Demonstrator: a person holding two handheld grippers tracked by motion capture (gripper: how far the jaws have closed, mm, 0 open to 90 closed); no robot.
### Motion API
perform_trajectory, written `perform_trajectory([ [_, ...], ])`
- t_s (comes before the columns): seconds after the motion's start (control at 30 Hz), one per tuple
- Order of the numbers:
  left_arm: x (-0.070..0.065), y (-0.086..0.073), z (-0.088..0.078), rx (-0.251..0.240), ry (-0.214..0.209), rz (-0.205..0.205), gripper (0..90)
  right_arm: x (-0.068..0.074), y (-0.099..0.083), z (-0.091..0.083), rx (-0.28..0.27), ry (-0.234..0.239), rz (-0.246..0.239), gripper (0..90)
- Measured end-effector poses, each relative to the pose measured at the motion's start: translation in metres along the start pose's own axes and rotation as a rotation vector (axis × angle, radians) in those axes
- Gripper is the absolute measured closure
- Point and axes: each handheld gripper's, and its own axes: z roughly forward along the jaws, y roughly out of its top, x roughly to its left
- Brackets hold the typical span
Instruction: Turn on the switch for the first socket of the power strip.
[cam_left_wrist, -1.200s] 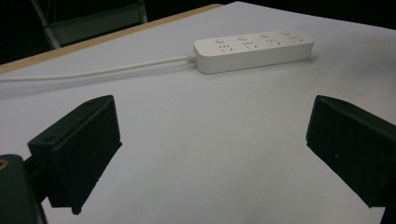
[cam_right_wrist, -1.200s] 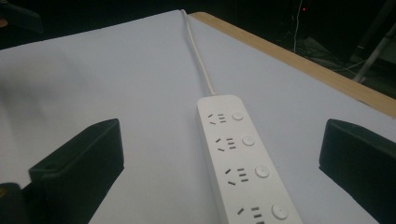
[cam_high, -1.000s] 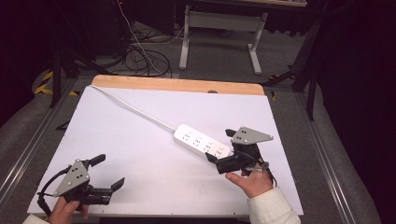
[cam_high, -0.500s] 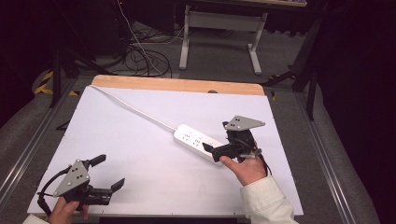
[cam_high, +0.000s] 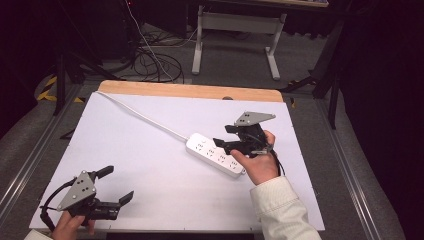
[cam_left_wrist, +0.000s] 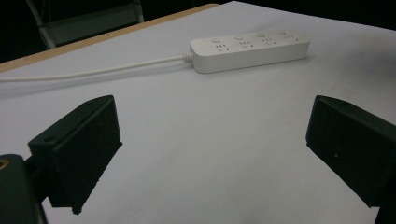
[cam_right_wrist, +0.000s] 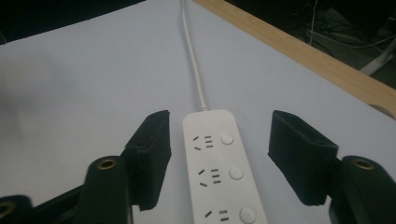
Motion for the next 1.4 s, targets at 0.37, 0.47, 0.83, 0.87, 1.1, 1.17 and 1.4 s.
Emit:
perform_trajectory([
  [0.37,-0.001,0.0,0.001,0.003,-0.012,-0.014,3.8,-0.005,0.004,0.021,-0.001,-0.021,-0.034,62.2],
  [0.47,0.0,0.0,0.001,0.004,-0.012,-0.005,3.8,-0.006,0.005,0.025,0.019,0.021,-0.026,76.5],
  [0.83,0.0,0.0,0.001,0.004,-0.011,-0.007,3.7,-0.011,0.002,0.05,0.012,0.012,0.02,90.0],
  [0.87,0.0,0.0,0.001,0.003,-0.012,-0.007,3.8,-0.012,0.001,0.053,0.012,0.015,0.027,90.0],
  [1.1,0.0,0.0,0.001,0.003,-0.014,-0.005,3.8,-0.016,-0.002,0.068,0.026,-0.002,0.04,90.0],
  [1.17,0.0,0.0,0.001,0.002,-0.013,-0.004,3.7,-0.018,-0.003,0.072,0.034,-0.005,0.05,90.0],
  [1.4,-0.001,0.0,0.001,0.003,-0.014,-0.008,3.8,-0.022,-0.008,0.089,0.076,-0.008,0.066,90.0],
])
